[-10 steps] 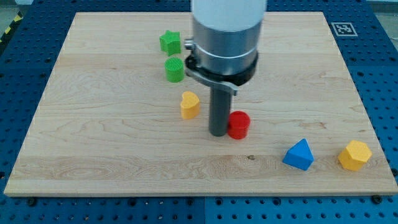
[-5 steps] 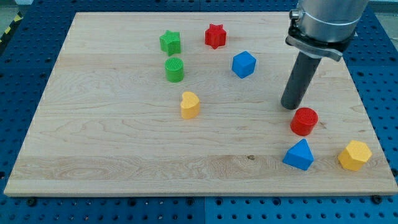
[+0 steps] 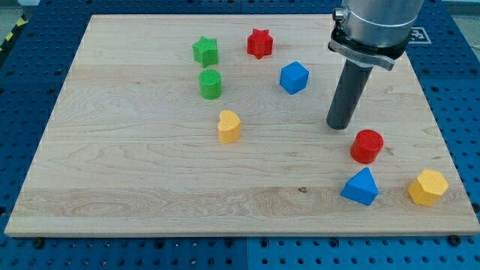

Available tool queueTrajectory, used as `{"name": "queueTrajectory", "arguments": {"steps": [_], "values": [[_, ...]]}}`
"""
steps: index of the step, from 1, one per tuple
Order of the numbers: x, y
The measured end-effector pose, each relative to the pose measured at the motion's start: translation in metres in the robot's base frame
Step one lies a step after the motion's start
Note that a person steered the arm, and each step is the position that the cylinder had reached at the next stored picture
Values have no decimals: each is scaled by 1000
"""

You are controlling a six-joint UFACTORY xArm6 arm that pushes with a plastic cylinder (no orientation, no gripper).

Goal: Move the red circle to the blue triangle

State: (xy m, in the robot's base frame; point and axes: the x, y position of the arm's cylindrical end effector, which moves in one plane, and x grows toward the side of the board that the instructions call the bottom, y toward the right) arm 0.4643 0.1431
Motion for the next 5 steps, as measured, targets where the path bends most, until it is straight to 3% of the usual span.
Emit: {"name": "queueTrajectory", "arguments": {"steps": [5], "values": [[49,49]]}}
